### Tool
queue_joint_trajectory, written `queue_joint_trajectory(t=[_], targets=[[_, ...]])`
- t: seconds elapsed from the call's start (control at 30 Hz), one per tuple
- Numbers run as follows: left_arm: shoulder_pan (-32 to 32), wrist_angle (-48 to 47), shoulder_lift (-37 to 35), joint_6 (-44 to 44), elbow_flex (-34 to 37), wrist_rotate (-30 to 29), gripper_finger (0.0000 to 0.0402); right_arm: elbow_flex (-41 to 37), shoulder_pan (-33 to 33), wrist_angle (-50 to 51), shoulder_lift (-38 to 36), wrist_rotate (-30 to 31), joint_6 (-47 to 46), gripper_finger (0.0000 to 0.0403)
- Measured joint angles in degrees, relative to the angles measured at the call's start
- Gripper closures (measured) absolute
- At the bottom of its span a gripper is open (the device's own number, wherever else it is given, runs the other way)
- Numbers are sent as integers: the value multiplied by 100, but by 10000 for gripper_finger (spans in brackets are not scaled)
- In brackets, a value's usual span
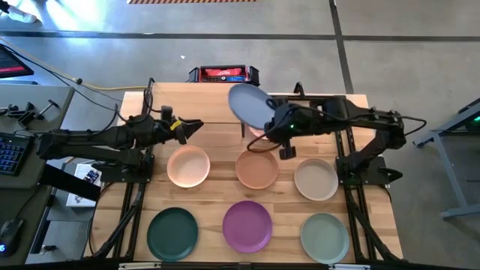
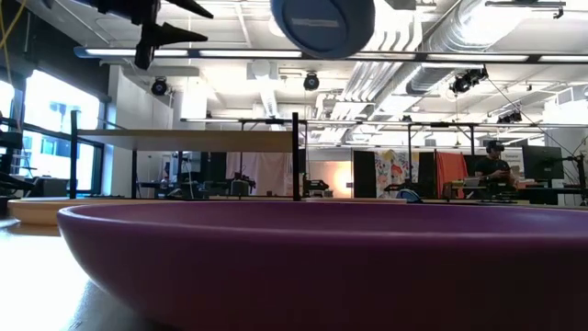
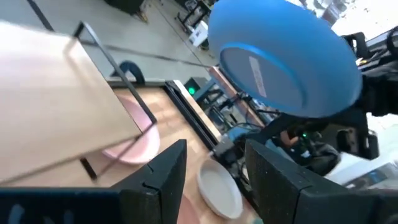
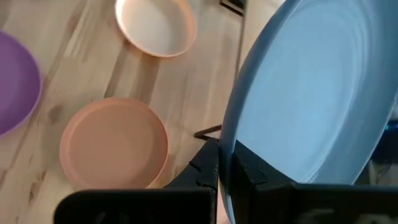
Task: Place and stack plates onto a shelf
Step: Put the blue plate on the shelf
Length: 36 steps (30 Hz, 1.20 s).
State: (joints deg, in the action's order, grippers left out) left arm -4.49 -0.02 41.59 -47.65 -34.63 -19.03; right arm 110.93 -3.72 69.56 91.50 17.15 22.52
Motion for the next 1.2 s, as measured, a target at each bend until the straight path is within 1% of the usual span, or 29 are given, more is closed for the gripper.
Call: queue_joint_trajectory(t=[0.13, 0.27, 0.37, 0.53, 0.7, 0.87, 1.03, 1.2], targets=[[2, -10, 99, -134, 0, 89, 250, 0, -111, -73, 224, 82, 568, 403], [0, 23, 126, -152, 0, 87, 250, 0, -100, -228, 465, 408, 1220, 403], [0, 80, 126, -178, 0, 89, 250, -2, 11, -382, 648, 651, 1441, 403], [0, 369, 124, -94, 0, 88, 250, -2, 266, -783, 810, 658, 1689, 403], [0, 658, 89, -68, 0, 86, 250, -2, 637, -1248, 910, 506, 1685, 403], [2, 988, 78, 51, 0, 87, 250, -2, 993, -1928, 1049, 79, 1666, 403], [15, 1334, 77, 258, 0, 124, 250, -2, 1252, -2443, 1266, -186, 1548, 403], [15, 1491, 20, 292, 0, 345, 250, -2, 1421, -2728, 1499, -347, 1410, 403]])
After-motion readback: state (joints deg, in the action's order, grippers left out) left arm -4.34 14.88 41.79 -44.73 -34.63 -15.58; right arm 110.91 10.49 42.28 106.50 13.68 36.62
